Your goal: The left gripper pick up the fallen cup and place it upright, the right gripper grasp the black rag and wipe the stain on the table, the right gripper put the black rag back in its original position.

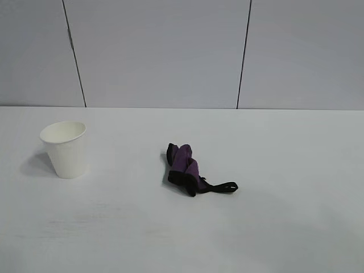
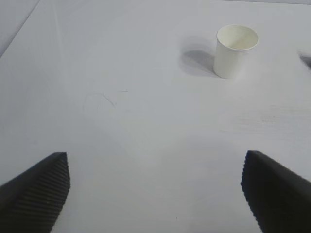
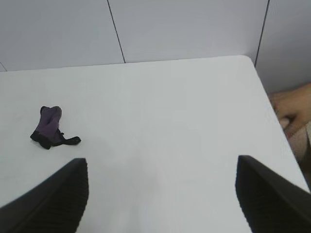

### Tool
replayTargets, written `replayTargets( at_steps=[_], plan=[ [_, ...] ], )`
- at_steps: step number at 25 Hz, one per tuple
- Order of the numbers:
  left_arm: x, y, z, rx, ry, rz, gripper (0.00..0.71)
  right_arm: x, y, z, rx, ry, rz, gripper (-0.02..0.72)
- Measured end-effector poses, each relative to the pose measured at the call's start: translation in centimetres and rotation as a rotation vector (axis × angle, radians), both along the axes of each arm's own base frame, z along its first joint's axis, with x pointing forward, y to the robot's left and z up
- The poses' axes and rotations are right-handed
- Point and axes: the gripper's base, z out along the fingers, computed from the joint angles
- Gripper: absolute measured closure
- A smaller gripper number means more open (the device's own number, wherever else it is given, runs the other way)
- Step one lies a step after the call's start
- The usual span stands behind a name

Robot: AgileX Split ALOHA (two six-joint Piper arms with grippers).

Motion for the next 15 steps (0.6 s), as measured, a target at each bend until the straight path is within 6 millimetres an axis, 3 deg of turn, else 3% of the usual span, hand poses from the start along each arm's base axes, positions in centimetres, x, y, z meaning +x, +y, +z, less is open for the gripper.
replayTargets(
  at_steps=[6, 15],
  plan=[
    [0.0, 0.0, 0.0, 0.0, 0.0, 0.0, 0.02, 1.7, 0.5, -2.9, -0.012, 0.084, 0.003, 0.135],
    [0.0, 0.0, 0.0, 0.0, 0.0, 0.0, 0.02, 1.8, 0.5, -3.4, -0.019, 0.108, -0.002, 0.135]
  ],
)
